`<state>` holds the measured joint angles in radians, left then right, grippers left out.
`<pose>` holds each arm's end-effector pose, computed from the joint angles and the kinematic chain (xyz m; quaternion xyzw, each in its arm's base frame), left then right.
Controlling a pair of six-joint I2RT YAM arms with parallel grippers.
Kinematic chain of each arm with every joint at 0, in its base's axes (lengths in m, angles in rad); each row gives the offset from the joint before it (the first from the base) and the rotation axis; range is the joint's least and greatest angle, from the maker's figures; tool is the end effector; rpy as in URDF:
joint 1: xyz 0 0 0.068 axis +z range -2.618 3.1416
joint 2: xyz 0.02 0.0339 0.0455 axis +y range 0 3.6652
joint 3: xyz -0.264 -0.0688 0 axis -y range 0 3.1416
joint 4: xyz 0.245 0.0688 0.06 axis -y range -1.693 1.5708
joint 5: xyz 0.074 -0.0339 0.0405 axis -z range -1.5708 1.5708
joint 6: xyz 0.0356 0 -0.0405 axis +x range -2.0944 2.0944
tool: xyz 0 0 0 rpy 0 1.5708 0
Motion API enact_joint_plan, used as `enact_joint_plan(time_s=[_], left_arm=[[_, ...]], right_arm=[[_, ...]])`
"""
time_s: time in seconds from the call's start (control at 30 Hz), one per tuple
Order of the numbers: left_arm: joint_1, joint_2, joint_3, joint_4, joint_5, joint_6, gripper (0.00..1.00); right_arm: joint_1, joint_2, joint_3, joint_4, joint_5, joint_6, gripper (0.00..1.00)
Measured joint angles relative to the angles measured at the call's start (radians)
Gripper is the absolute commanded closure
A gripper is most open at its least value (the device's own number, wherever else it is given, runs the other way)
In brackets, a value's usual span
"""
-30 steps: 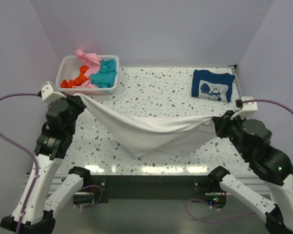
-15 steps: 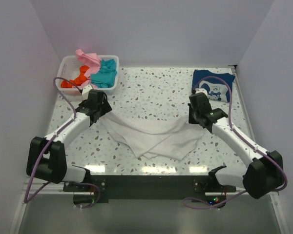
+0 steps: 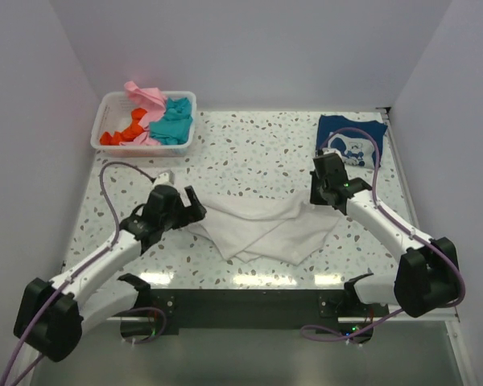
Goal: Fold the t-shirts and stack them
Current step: Flatten the tshirt out
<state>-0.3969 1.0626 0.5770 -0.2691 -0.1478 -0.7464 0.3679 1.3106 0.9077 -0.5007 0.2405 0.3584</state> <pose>0.2010 -0.0786 0.2080 -0.1880 0.8964 -0.1571 0.3695 0.2533 0.0885 0.2425 0.0348 0.9382 0.0095 0.3441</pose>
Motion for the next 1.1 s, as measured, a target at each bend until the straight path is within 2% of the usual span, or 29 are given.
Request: enact_joint_plan(time_s=[0.1,0.23,0.37,0.43,0.57,0.73,1.1], left_arm=[[-0.121,-0.138,-0.107,-0.002,0.082,-0.059,0.00],[-0.219,-0.303,-0.272,-0.017,0.168,-0.168,0.00],[-0.296,-0.369,-0.357,-0.008,0.207,-0.250,0.02],[-0.329,-0.347,-0.360,0.030,0.220,-0.273,0.06],[-0.396,-0.205,-0.336,0.129,0.233,-0.291,0.24],[-0.457,-0.049,-0.267,0.162,0.225,-0.279,0.32],[-0.503,0.037,-0.224,0.171,0.185,-0.231,0.44]], right_arm=[[-0.001,0.000,-0.005,0.001,0.000,0.000,0.98],[-0.001,0.000,-0.012,0.001,0.002,0.000,0.98],[-0.001,-0.001,-0.016,0.001,0.003,0.000,0.98],[-0.001,-0.001,-0.016,0.001,0.003,0.000,0.98],[-0.001,-0.001,-0.016,0.001,0.004,0.000,0.98],[-0.002,-0.004,-0.016,0.000,0.005,0.000,0.98],[-0.002,-0.009,-0.028,0.001,0.003,-0.001,0.98]])
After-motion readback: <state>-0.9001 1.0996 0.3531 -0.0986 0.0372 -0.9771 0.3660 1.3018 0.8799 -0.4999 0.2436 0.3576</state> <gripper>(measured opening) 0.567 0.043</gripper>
